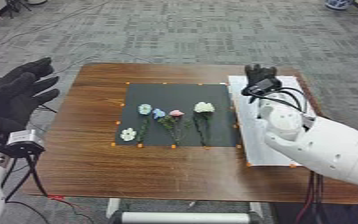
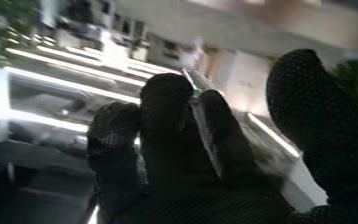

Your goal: Arrange flowers

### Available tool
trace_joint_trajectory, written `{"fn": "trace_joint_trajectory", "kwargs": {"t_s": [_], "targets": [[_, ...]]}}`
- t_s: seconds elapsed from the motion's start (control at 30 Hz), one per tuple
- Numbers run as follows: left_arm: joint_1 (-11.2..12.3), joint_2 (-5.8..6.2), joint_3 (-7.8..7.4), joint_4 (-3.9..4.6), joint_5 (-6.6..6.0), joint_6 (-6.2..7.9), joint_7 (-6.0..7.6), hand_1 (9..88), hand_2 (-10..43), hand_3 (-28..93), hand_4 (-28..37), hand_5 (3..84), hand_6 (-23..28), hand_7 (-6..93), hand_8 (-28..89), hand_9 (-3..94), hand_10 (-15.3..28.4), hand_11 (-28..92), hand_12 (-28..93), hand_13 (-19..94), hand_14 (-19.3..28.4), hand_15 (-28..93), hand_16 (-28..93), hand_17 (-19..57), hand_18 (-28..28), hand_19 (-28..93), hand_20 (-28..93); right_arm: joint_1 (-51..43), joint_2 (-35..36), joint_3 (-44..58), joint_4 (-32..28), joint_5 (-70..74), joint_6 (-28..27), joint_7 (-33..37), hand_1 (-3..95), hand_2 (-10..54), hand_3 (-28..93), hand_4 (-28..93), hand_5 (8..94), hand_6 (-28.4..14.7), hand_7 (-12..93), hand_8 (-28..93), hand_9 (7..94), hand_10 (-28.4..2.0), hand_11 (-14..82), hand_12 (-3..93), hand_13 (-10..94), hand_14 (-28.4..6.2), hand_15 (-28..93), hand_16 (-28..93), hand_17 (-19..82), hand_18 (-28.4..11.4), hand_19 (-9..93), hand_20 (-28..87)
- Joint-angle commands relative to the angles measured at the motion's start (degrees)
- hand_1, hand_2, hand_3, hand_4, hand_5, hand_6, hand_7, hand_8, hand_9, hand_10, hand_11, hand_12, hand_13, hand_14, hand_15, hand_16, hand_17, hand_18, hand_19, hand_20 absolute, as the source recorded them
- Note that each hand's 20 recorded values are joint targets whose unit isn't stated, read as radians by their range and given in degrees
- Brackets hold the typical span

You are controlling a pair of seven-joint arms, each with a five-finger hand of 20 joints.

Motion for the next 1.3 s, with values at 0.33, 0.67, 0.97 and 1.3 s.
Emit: {"fn": "trace_joint_trajectory", "kwargs": {"t_s": [0.33,0.67,0.97,1.3], "targets": [[0.03,-0.54,0.42,-0.47,0.08,0.49,0.26,25.5,-4.6,71,-25.5,25.1,2.7,24.3,-11,18.6,10.1,21,19,10,13.5,41,-3,-10.7,20.7,42,8,1.87,0.27,-3.55,8.11,0.48,3.67,-6.08,32.1,-9.5,93,-26,35.7,-4.7,26,-13,44.7,-9.0,23.5,19.5,61,-7.0,84,25,34,-20.3,90,56],[0.24,-0.5,0.04,-0.5,0.04,0.22,0.32,25.5,-4.7,71,-25.5,25.1,2.7,24.1,-11,18.6,10.2,22,19,10,13.4,41,-3,-10.7,20.6,41,8,3.39,-1.65,-4.97,10.37,1.92,3.81,-7.59,35.5,-9.5,91,-28,38.5,-1.2,30,-15,53.4,-6.4,22.5,15.1,65,-5.9,83,26,36,-19.4,91,55],[-0.03,-0.22,0.26,-0.34,0.05,-0.24,0.29,25.4,-4.7,71,-25.4,25.1,2.8,23.7,-11,18.5,10.2,22,19,10,13.4,41,-3,-10.7,20.5,41,8,3.42,-1.98,-5.21,11.65,3.41,1.29,-9.39,36.9,-9.4,90,-28,47.9,2.0,31,-17,62.7,-5.5,21.5,14.2,68,-5.3,82,27,37,-19.4,92,55],[-0.02,0.0,0.16,-0.27,-0.02,-0.24,0.24,25.5,-4.7,71,-25.3,25.2,2.9,23.5,-11,18.5,10.1,21,19,10,13.4,41,-3,-10.7,20.5,41,9,2.5,1.85,-7.23,4.0,2.52,10.37,-14.03,46.5,-9.5,83,-28,69.2,4.1,49,-4,84.8,-3.4,16.1,44.4,71,-4.1,82,29,40,-19.0,93,57]]}}
